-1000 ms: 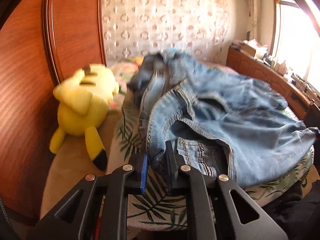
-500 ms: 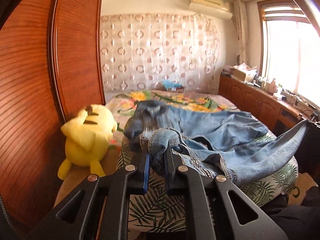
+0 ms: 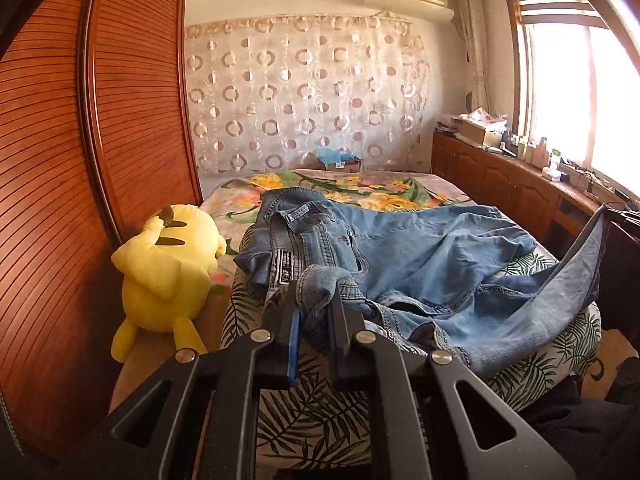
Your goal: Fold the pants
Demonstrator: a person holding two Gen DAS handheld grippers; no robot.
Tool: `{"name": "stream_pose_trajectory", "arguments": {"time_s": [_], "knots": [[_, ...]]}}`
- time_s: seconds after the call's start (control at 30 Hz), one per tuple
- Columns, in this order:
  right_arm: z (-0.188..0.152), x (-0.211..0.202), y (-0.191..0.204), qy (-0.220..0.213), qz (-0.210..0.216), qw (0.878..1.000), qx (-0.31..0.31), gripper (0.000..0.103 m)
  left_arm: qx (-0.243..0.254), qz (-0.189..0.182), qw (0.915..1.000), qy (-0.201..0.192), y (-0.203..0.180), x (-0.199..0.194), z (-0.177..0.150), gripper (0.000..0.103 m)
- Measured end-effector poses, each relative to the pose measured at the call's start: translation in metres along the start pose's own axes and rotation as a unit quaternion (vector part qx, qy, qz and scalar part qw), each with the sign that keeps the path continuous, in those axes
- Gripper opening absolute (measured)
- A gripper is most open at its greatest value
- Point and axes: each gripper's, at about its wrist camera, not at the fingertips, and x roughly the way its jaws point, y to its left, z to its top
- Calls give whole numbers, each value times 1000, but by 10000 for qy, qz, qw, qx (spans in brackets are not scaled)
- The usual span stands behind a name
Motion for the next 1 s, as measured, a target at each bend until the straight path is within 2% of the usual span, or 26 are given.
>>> {"name": "stream_pose_trajectory", "arguments": {"time_s": [0.17,0.27,0.43,0.53,0.57,0.7,0.8,1.0], "knots": [[17,35,-4,53,-22,10000,-65,4,-22,48,10000,46,8,28,14,12],[26,65,-10,222,172,9996,-37,4,54,93,9998,147,7,46,17,12],[16,123,-3,701,409,9967,52,4,147,115,9990,416,2,81,10,12],[11,144,-3,883,571,9944,140,4,160,91,9985,516,-2,91,10,12],[10,148,-4,932,627,9935,202,7,175,83,9984,535,-4,92,12,12],[5,147,-15,1026,634,9922,320,32,233,64,9982,546,-9,96,17,12],[8,136,-23,1111,640,9909,398,34,244,53,9979,595,-11,100,20,12],[-9,146,-17,1703,594,9832,277,34,135,6,9977,661,-5,106,20,12]]}}
